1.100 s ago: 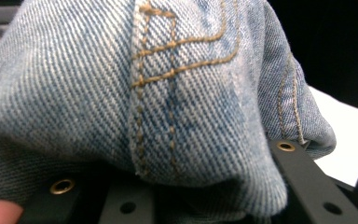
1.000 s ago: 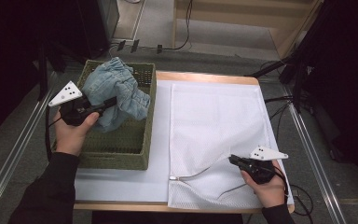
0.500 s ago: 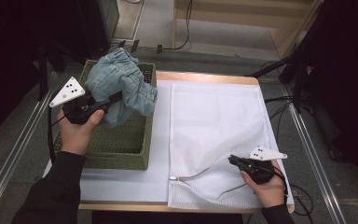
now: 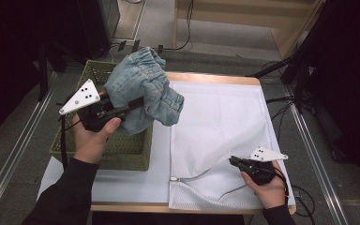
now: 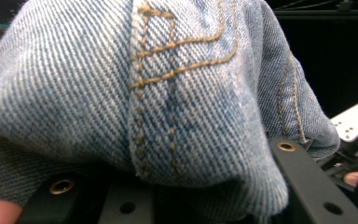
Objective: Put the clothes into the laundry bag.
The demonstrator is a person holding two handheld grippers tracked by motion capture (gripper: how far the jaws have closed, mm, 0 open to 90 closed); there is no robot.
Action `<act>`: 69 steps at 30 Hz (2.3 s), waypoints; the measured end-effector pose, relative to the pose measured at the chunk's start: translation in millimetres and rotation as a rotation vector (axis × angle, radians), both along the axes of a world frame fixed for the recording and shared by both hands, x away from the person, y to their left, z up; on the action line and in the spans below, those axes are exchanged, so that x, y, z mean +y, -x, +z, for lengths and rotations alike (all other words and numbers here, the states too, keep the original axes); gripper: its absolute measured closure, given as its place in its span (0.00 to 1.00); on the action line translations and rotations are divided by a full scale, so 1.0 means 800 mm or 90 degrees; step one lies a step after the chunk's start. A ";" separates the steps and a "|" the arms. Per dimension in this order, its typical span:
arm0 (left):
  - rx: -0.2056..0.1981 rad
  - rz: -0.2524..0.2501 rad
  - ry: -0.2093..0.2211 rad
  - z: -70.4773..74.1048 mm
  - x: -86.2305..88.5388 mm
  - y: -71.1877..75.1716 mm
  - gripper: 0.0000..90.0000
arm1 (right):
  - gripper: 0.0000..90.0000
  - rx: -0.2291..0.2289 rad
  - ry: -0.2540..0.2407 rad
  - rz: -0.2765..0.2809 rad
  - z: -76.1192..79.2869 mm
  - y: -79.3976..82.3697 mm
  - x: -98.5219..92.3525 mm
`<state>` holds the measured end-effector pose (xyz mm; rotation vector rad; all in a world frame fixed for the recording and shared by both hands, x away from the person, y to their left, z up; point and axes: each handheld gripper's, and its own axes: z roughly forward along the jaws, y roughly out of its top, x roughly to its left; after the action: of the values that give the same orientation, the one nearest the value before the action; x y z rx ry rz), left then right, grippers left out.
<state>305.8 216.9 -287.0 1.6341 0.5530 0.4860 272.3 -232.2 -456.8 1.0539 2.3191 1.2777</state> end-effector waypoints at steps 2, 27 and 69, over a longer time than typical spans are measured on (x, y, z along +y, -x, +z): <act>0.000 -0.015 -0.004 -0.001 -0.010 0.007 0.75 | 1.00 0.002 -0.002 -0.001 0.000 0.000 -0.001; 0.025 -0.144 -0.021 -0.064 -0.092 0.070 0.75 | 1.00 0.007 -0.013 -0.002 0.004 -0.002 0.000; 0.062 -0.414 -0.128 -0.167 -0.188 0.111 0.74 | 1.00 0.001 -0.134 -0.089 0.023 -0.045 -0.017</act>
<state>217.3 66.5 -420.7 1.9190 0.0203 -0.0228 308.6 -245.7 -438.3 1.2584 2.1051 1.4887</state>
